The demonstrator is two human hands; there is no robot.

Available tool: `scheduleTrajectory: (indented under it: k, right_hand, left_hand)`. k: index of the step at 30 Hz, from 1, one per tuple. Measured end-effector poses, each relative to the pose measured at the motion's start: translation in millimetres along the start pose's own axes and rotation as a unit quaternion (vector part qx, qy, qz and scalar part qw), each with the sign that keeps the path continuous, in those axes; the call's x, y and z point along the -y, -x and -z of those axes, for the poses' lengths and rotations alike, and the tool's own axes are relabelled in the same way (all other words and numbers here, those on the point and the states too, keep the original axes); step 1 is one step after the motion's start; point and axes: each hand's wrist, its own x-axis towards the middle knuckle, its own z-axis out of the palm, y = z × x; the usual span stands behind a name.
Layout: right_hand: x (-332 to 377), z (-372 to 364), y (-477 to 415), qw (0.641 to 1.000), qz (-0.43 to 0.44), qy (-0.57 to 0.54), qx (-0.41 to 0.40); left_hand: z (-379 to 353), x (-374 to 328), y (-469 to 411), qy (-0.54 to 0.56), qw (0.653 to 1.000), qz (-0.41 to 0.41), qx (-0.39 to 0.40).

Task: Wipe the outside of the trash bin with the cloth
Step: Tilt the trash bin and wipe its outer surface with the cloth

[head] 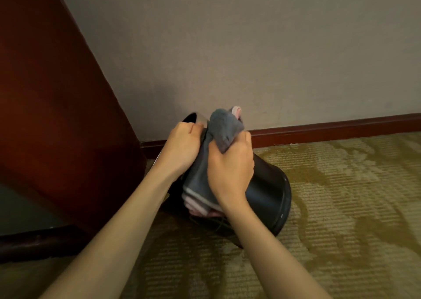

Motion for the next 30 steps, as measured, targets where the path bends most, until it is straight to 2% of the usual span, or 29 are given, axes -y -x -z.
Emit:
scheduleTrajectory:
  k: [5,9,14,23,30]
  right_hand:
    - [8,-11,-46,0.993,-0.055,0.055,0.085]
    - [5,-29,-74,0.984,-0.053,0.086,0.146]
    - [-12,-47,-101,0.97,-0.045,0.155,0.18]
    - [-64,-18,-97,0.944,-0.048,0.273,0.181]
    - [-87,18,-92,0.929,-0.094,0.322,0.157]
  left_hand:
    - [10,14,5,0.041,0.999,-0.002,-0.003]
    - [19,22,3,0.031,0.999,-0.009,-0.015]
    - [26,31,4,0.016,1.0,-0.011,-0.017]
    - [48,66,13,0.02,0.999,0.046,-0.014]
    - [51,68,14,0.037,0.997,0.07,0.01]
